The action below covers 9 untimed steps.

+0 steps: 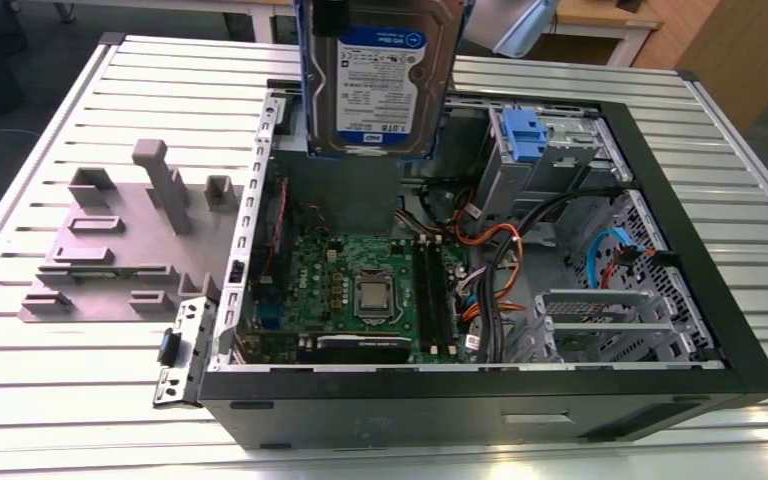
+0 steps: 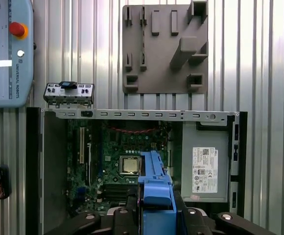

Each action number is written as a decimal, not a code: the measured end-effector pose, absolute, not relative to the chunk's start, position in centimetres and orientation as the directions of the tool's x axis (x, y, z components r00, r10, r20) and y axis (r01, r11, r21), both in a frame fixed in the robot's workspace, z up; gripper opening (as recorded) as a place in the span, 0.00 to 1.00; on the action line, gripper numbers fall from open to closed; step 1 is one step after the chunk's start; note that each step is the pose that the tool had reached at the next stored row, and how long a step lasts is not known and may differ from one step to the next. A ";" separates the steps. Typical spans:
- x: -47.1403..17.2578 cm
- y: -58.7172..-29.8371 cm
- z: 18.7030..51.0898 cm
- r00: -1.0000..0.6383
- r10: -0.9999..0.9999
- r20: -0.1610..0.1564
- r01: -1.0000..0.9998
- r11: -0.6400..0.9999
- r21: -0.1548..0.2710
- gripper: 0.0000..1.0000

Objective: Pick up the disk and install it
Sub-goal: 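Pick up the disk, then insert the disk into the insertion slot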

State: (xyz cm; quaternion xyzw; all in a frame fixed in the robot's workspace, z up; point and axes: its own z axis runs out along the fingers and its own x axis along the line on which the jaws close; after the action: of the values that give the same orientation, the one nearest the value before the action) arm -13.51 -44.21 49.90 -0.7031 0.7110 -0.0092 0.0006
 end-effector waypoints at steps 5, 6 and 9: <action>-13.0 -44.2 49.9 -0.011 -1.000 0.012 -1.000 0.011 -0.014 0.36; -12.9 -44.3 49.9 -0.011 -1.000 0.012 -1.000 0.011 -0.014 0.36; -12.9 -44.3 49.9 -0.011 -1.000 0.012 -1.000 0.011 -0.014 0.36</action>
State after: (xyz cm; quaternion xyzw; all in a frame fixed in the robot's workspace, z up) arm -12.89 -44.25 49.87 -0.7031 0.7111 -0.0092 0.0005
